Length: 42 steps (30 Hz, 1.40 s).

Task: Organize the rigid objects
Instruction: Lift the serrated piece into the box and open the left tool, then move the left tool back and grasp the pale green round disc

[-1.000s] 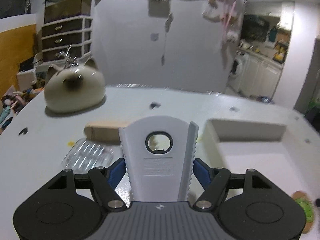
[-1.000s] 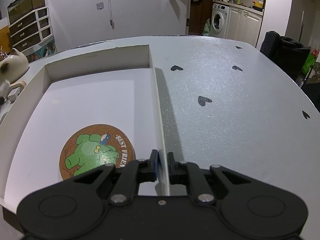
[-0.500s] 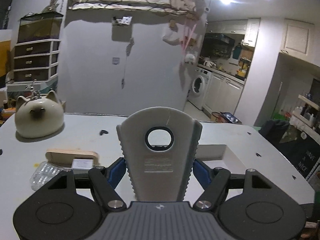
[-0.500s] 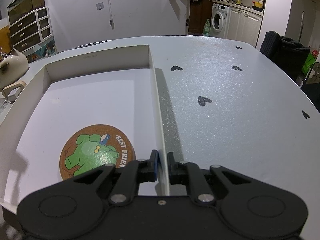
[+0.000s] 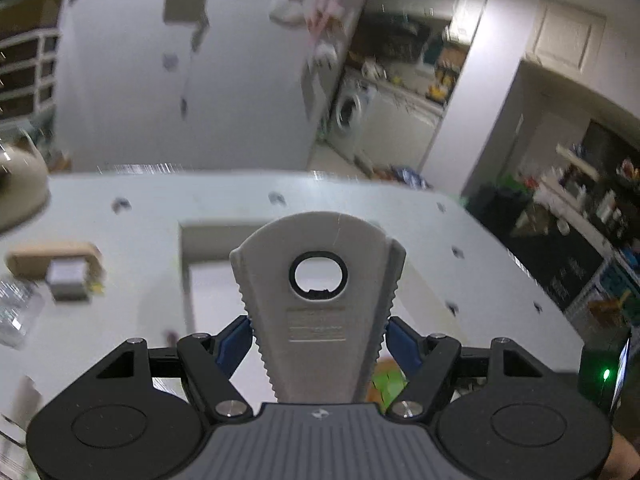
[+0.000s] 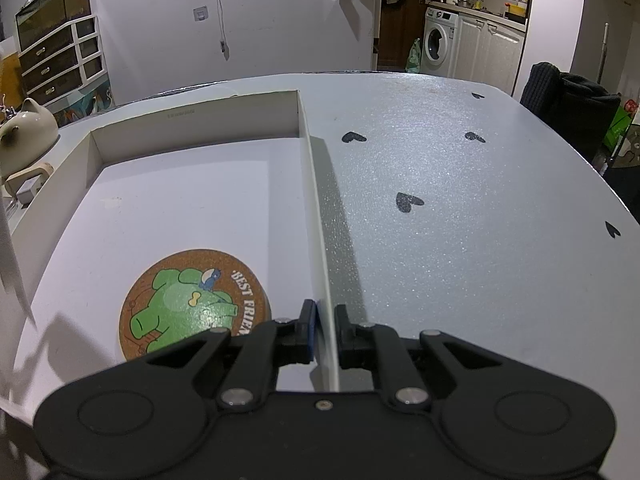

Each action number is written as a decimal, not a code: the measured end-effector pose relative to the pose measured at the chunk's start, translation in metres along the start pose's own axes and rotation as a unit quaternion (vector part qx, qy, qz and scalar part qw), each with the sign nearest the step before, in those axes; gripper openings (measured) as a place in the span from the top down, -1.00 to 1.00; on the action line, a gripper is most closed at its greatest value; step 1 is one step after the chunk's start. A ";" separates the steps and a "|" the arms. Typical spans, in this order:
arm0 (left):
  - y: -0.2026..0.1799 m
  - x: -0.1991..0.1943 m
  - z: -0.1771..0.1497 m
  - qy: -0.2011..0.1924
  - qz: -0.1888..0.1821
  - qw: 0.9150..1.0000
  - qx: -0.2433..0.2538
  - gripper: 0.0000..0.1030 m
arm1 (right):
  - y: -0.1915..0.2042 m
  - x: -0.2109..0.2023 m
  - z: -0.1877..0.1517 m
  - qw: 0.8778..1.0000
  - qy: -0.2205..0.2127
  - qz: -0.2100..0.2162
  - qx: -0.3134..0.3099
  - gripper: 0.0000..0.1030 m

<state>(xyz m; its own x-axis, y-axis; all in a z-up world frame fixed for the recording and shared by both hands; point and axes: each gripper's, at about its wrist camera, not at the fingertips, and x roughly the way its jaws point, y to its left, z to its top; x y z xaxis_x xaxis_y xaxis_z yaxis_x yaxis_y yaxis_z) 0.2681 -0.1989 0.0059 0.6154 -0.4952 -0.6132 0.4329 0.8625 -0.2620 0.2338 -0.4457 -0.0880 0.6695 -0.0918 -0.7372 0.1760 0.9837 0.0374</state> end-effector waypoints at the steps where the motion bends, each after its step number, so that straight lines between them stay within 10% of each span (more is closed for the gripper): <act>1: 0.000 0.006 -0.004 0.011 -0.001 1.000 -0.001 -0.42 | 0.000 0.000 0.000 1.000 0.000 0.000 0.000 0.81; 20: 0.001 0.064 -0.026 0.075 0.054 0.996 0.013 -0.39 | 0.000 0.000 0.000 1.000 0.000 0.000 -0.001 0.80; 25: 0.003 0.067 -0.031 0.080 0.049 0.996 0.010 -0.84 | 0.000 0.000 0.000 1.000 0.000 0.001 0.000 0.80; 42: -0.004 0.035 -0.045 0.067 0.037 0.996 0.056 -0.98 | -0.001 -0.001 0.000 1.000 -0.001 0.001 0.001 0.80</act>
<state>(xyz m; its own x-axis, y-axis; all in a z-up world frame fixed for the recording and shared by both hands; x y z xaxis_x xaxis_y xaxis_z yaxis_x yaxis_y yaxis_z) 0.2580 -0.2149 -0.0482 0.5580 -0.4060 -0.7237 0.4646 0.8755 -0.1329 0.2332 -0.4462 -0.0877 0.6708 -0.0900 -0.7361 0.1761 0.9835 0.0403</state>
